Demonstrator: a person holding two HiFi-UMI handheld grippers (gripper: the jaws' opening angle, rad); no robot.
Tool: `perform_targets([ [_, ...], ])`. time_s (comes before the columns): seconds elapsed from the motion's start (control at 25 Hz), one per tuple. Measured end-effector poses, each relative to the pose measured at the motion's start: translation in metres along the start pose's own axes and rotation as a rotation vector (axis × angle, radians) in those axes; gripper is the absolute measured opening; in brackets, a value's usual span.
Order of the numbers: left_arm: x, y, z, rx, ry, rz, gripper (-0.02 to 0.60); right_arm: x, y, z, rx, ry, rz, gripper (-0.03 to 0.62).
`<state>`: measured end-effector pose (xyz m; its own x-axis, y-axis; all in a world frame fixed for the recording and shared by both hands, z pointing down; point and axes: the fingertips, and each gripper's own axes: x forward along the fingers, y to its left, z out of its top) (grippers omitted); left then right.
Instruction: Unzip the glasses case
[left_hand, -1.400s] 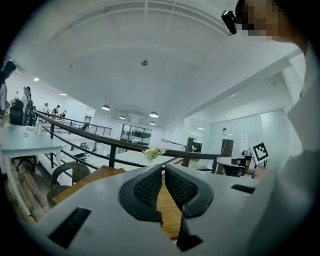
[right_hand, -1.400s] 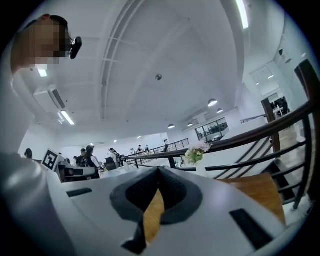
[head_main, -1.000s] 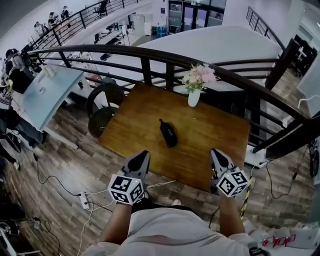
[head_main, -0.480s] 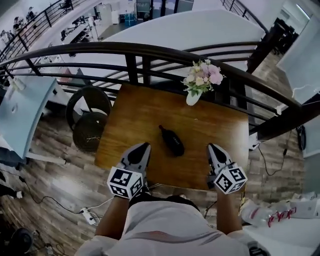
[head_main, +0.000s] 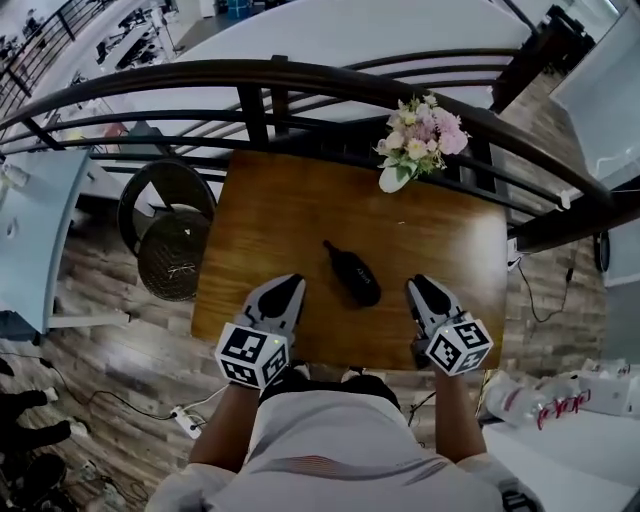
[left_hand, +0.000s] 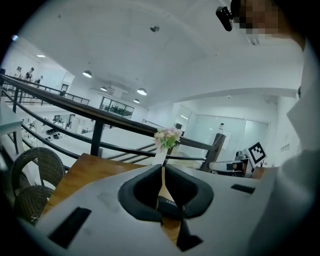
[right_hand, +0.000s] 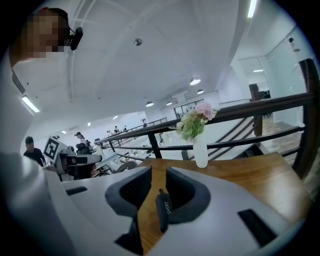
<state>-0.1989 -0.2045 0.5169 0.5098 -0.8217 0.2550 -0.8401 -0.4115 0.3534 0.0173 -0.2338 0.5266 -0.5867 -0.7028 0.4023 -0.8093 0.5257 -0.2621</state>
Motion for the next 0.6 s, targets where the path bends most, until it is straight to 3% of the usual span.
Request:
perform_targets([
  [0.28,0.016,-0.001,-0.015,-0.041,0.039,0.055,0.029,0.053,-0.017,-0.069,-0.014,0.266,0.079,0.355],
  [0.44,0.019,-0.001,-0.024,-0.059,0.061,0.091,0.029,0.08,-0.021,-0.135,-0.042,0.464,0.114,0.422],
  [0.6,0.016,-0.001,-0.033,-0.066,0.078,0.119,0.029,0.1,-0.023,-0.186,-0.079,0.587,0.115,0.446],
])
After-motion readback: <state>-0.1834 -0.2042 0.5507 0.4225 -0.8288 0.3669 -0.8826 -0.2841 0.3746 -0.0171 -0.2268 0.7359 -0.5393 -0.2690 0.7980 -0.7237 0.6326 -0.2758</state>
